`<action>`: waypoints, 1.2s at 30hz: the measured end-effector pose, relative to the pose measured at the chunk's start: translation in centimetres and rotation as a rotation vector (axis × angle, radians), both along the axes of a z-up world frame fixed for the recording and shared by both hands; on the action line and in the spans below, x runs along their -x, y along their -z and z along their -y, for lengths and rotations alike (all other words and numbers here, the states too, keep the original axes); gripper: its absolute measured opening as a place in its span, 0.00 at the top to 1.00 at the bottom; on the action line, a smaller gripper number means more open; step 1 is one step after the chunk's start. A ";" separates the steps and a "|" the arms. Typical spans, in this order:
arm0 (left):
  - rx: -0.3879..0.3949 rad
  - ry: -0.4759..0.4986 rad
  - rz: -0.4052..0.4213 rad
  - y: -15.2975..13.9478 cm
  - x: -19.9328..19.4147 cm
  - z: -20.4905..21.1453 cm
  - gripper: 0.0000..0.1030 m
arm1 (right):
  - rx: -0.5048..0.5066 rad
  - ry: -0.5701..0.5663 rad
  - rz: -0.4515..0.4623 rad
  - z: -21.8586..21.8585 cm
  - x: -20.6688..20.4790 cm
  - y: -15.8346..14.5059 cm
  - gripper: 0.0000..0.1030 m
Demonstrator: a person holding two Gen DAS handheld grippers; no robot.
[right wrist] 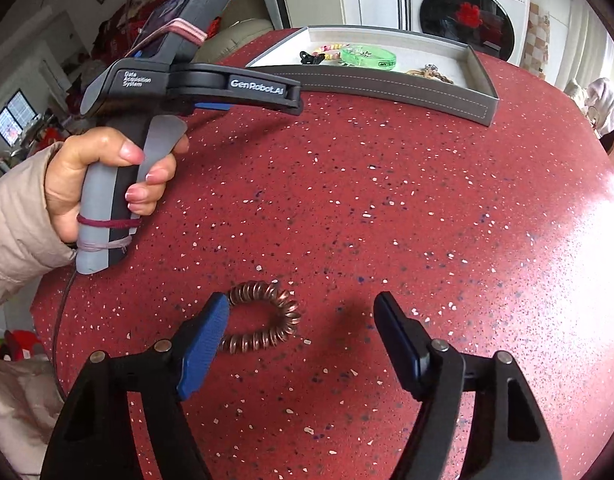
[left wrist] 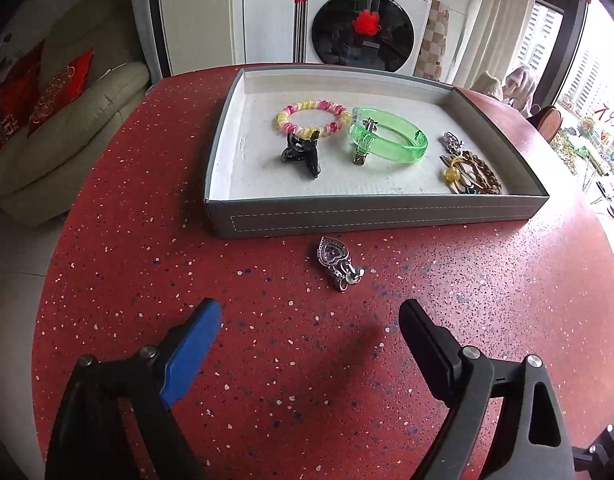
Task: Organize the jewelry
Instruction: 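Grasp the silver charm with the left tool while the right tool grasps the brown coiled hair tie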
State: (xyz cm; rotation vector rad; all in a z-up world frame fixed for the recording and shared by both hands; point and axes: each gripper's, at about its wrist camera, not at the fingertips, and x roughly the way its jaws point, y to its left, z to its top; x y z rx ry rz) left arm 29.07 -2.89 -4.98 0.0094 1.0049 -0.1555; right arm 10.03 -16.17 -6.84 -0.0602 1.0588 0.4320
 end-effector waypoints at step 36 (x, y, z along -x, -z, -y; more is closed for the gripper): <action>0.059 0.053 0.040 -1.1 0.4 -0.5 0.76 | -0.020 0.049 0.010 0.1 -0.3 -0.5 0.87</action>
